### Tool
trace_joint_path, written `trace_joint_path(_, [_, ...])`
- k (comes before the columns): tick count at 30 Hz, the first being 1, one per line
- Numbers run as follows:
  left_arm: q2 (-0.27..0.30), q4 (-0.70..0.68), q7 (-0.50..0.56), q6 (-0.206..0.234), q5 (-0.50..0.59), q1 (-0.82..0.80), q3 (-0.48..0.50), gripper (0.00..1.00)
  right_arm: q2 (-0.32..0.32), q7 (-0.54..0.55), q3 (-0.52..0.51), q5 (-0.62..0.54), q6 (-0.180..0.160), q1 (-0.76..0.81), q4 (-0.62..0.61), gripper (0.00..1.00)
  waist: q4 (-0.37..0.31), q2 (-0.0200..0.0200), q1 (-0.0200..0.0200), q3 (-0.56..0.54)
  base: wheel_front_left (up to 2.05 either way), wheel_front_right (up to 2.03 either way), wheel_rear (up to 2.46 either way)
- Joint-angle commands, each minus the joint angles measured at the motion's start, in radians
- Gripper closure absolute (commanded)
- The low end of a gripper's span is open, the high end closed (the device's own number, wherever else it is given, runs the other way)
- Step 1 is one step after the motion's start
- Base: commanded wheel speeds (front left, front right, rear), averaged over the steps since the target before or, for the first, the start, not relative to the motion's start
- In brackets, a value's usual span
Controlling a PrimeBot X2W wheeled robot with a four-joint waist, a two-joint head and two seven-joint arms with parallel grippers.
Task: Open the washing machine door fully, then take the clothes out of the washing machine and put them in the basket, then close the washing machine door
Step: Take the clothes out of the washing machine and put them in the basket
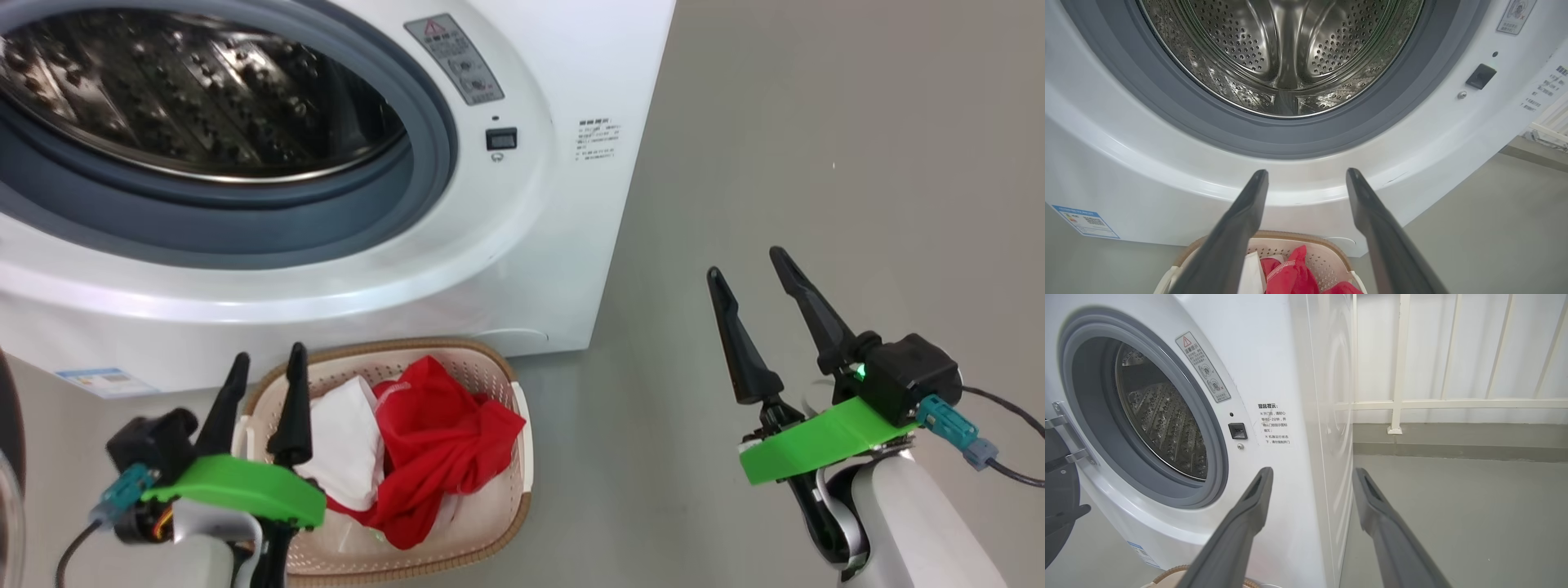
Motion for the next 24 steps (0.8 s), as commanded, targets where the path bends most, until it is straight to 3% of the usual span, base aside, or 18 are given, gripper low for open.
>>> trace_joint_path(1, [0.016,-0.043,-0.012,-0.006,0.010,0.024,0.040,0.00,0.005,-0.006,0.017,0.001,0.007,0.010,-0.021,0.00,0.005,-0.0001,0.0000,-0.029,0.00,0.00,0.00])
trace_joint_path(16, [0.017,-0.391,-0.012,-0.006,0.142,0.211,0.068,0.00,0.005,-0.006,-0.025,-0.031,0.007,0.063,-0.026,0.00,0.009,-0.0001,0.0000,-0.105,0.00,0.00,0.00])
trace_joint_path(24, [0.015,-0.474,-0.012,-0.006,0.182,0.270,0.093,0.00,0.005,-0.006,-0.042,-0.047,0.007,0.095,-0.030,0.00,0.003,-0.0001,0.0000,-0.138,0.00,0.00,0.00])
